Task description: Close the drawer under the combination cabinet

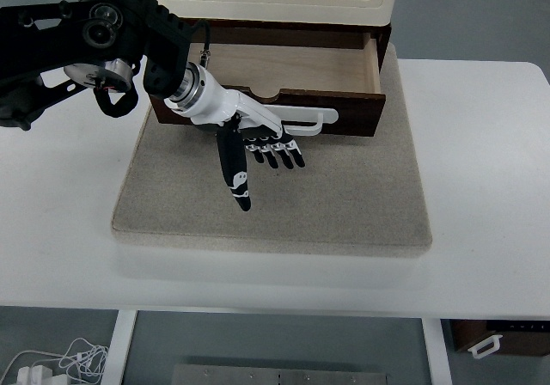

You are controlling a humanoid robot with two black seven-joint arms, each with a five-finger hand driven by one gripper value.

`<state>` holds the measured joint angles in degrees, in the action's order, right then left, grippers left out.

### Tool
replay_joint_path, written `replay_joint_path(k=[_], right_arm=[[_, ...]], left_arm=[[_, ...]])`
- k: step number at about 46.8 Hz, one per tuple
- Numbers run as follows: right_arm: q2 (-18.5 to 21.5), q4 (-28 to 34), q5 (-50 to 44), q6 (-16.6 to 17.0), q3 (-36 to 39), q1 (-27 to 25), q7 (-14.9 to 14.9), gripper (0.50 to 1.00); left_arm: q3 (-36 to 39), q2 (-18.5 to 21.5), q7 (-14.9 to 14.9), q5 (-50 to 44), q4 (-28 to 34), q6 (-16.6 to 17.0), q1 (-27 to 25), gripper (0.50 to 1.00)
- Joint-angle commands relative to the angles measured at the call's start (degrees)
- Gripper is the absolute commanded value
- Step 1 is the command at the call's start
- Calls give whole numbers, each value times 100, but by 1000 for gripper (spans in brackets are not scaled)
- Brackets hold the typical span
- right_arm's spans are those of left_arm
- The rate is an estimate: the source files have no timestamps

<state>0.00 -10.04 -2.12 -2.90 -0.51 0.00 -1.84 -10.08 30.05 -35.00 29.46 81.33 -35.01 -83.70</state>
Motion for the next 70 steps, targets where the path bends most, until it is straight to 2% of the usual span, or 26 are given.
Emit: replay_joint_path(k=[1,19,39,61,70], right_arm=[[0,-7,1,0,-2,0,0,952],[0,2,1,0,-2,0,0,952],[0,-6,1,0,-2,0,0,952],[0,2,1,0,-2,0,0,952],[0,2,1,0,-2,0,0,952]], left_arm=[[6,-8,0,16,-3,1,-6,1000],[-12,-17,0,112,-310,1,-23,1000],[-100,-219,0,288,-600,1,-85,1000],[-320,-509,0,473,-1224,1,-103,1000],[-416,-509,0,473,-1286,1,-103,1000]])
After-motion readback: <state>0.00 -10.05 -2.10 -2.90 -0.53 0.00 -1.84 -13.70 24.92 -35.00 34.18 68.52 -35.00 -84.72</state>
